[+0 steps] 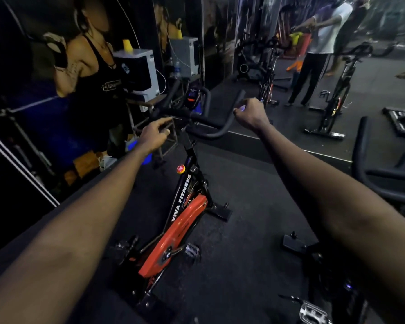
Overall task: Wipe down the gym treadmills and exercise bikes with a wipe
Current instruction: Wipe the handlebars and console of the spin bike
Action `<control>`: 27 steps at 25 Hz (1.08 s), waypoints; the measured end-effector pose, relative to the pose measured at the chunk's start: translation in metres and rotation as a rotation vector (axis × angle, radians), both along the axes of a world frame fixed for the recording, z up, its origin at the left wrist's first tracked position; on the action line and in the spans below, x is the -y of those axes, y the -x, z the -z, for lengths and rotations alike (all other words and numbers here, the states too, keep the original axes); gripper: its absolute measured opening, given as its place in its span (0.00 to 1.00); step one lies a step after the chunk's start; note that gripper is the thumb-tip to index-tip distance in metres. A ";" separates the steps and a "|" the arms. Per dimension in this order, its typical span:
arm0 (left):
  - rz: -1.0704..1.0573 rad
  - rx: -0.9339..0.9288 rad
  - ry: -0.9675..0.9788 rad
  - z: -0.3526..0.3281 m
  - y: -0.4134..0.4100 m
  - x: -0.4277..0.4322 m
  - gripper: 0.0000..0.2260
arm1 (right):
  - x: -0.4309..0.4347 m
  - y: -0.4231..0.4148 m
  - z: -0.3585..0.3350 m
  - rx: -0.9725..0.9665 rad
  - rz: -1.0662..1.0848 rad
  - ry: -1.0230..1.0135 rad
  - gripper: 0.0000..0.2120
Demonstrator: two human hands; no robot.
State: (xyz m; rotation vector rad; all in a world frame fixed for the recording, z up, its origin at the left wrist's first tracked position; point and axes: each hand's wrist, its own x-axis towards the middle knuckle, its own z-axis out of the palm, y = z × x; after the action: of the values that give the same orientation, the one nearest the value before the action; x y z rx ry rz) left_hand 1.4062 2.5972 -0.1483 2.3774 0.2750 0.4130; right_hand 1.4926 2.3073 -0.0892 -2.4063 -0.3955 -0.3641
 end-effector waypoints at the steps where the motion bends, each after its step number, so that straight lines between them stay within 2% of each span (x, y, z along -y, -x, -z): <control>1: 0.016 0.004 -0.004 0.004 -0.018 -0.010 0.22 | -0.009 -0.015 0.004 -0.005 0.011 0.012 0.08; 6: 0.076 -0.051 -0.037 0.022 -0.104 -0.041 0.21 | -0.046 -0.073 0.025 -0.019 0.037 0.081 0.09; 9: 0.098 -0.113 -0.019 0.042 -0.143 -0.050 0.21 | -0.062 -0.106 0.047 -0.054 0.023 0.090 0.06; 12: 0.127 -0.130 -0.035 0.054 -0.169 -0.046 0.20 | -0.074 -0.129 0.077 -0.094 -0.030 0.141 0.10; 16: 0.179 -0.199 -0.033 0.086 -0.200 -0.041 0.19 | -0.089 -0.150 0.134 -0.146 -0.159 0.247 0.10; 19: 0.203 -0.189 -0.031 0.105 -0.216 -0.037 0.19 | -0.097 -0.161 0.171 -0.106 -0.238 0.298 0.17; 22: 0.202 -0.139 0.032 0.111 -0.224 -0.040 0.18 | -0.102 -0.168 0.185 -0.063 -0.225 0.255 0.23; 27: 0.154 -0.122 0.203 0.111 -0.243 -0.055 0.13 | -0.119 -0.168 0.194 -0.025 -0.182 0.185 0.26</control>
State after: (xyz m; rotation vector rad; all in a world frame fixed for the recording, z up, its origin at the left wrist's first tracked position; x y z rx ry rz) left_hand 1.6490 2.6519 -0.2597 2.2080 0.1785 0.1601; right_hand 1.6603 2.4260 -0.2833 -2.5248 -0.6569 -0.2244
